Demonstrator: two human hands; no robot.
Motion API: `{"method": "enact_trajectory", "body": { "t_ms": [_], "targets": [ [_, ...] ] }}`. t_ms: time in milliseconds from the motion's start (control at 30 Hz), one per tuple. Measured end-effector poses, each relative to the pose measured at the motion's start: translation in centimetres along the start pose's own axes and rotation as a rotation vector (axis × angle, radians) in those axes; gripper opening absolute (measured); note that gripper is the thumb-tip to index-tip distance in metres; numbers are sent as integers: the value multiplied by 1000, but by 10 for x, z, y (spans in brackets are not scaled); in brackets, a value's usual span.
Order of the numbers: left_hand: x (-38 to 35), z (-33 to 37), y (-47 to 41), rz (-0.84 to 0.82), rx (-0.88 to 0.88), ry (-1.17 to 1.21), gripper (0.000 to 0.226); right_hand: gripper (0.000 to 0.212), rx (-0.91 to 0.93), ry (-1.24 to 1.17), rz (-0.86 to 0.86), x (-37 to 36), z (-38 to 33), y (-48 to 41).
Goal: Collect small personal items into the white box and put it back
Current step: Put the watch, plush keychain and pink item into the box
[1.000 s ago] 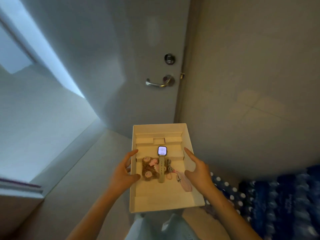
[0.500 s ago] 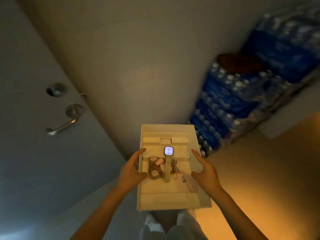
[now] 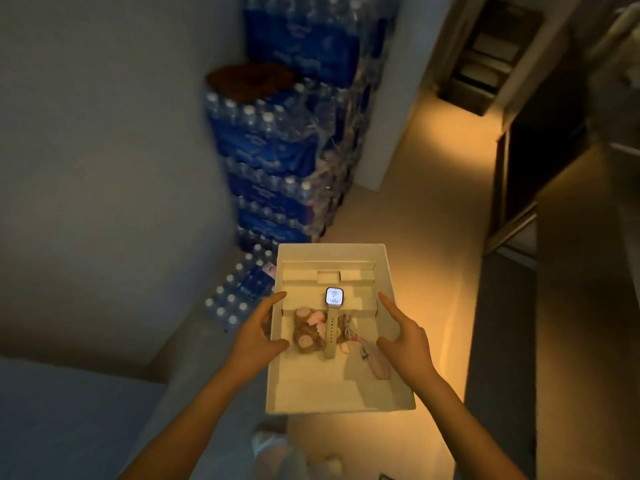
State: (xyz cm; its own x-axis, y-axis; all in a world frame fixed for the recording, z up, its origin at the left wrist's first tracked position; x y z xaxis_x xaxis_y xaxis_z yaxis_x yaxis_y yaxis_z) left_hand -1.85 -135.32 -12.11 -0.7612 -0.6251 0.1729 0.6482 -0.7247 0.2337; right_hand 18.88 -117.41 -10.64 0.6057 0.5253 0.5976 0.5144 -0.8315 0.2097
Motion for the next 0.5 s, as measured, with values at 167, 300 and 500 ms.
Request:
{"method": "enact_trajectory", "body": {
  "t_ms": [167,300,500],
  "targets": [
    [-37,-47,-27,-69,60,-14,79,74,-87,19,37,-7,59,-13],
    [-55,-101,-74,-108,77,-66,76,75,-138,18,46,-49,114,-46],
    [-92,-237,-163,-189,95,-89,74,77,-187,3,133,-137,228,-115]
  ]
}}
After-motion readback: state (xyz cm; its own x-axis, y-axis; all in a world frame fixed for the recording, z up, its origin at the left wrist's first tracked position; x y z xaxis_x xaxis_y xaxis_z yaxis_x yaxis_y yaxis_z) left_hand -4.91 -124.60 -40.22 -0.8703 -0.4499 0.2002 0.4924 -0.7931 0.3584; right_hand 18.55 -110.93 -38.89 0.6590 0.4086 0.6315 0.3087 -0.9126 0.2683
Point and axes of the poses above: each hand's wrist, its own y-axis away from the middle knuckle, its own x-axis out of the back of the hand, z = x × y, the point moved 7 cm from there along -y, towards the middle knuckle, and after that the axes turned 6 degrees about z, right-handed, at the moved point
